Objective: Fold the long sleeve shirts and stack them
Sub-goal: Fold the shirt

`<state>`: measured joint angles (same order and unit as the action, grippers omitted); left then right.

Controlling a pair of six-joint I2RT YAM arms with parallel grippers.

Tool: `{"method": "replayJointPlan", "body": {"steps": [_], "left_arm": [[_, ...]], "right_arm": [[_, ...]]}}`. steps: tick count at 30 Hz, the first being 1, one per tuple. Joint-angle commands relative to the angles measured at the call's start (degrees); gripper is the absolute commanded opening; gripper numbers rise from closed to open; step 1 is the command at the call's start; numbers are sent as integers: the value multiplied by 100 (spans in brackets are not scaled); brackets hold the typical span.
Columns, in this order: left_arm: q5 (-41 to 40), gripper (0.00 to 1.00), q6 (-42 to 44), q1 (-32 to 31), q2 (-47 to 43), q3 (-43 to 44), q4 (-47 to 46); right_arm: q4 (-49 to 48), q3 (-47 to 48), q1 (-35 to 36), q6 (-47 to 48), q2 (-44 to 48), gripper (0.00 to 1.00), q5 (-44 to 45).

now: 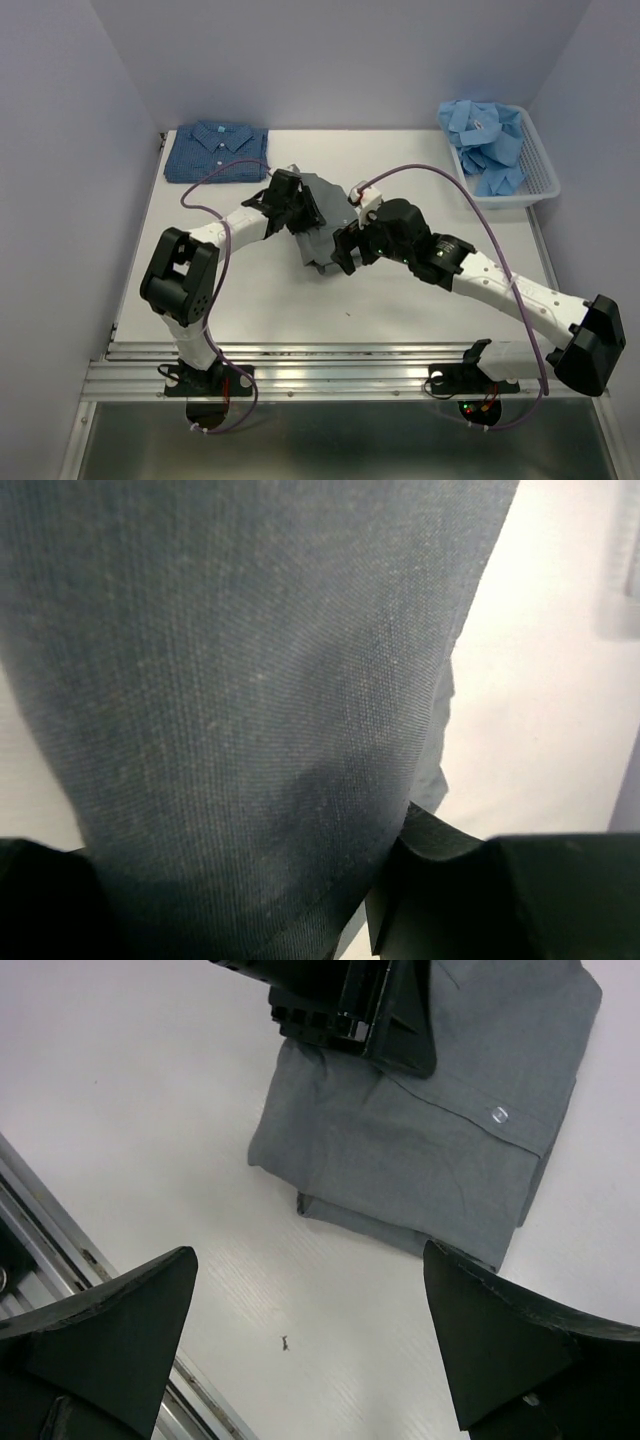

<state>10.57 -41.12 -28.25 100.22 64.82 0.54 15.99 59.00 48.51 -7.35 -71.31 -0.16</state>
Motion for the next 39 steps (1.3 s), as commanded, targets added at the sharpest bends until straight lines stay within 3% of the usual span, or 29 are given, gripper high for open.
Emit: {"method": "replayJointPlan", "body": {"steps": [1,4,8,10,14,18,20,26,29,35,38,39], "left_arm": [[-747,0,516,4,-591,347,657],[-1503,0,1140,-5,-785,637,1036],[-3406,0,1808,-5,-1057,1163,1640],[-3885,0,2150,-14,-1154,1287,1774],[-4991,0,3143,-84,-1514,1411,1486],[-5775,0,4856,-470,-1559,895,538],[-6335,0,5920,-821,-1297,543,-250],[-7998,0,7555,-1489,590,821,-660],[-8044,0,7558,-1709,1305,1138,-669],[-7711,0,7215,-2237,1675,1797,-581],[-7430,0,6821,-2501,1877,2236,12],[-7133,23,6585,-2553,1965,2620,400]], "right_arm": [[-237,-73,53,-82,170,100,675],[-237,-143,53,-73,249,100,939],[-245,-248,53,-82,337,100,1036],[-237,-284,53,-73,381,100,1062],[-236,-354,53,-64,442,100,1220],[-228,-424,53,-21,574,100,1378],[-202,-442,53,-20,627,100,1466],[-61,-460,53,-12,837,100,1668],[-43,-495,53,-12,908,100,1800],[45,-512,53,-73,1022,100,2011],[62,-539,53,-108,1110,100,2099],[71,-548,53,-117,1145,100,2117]]}}
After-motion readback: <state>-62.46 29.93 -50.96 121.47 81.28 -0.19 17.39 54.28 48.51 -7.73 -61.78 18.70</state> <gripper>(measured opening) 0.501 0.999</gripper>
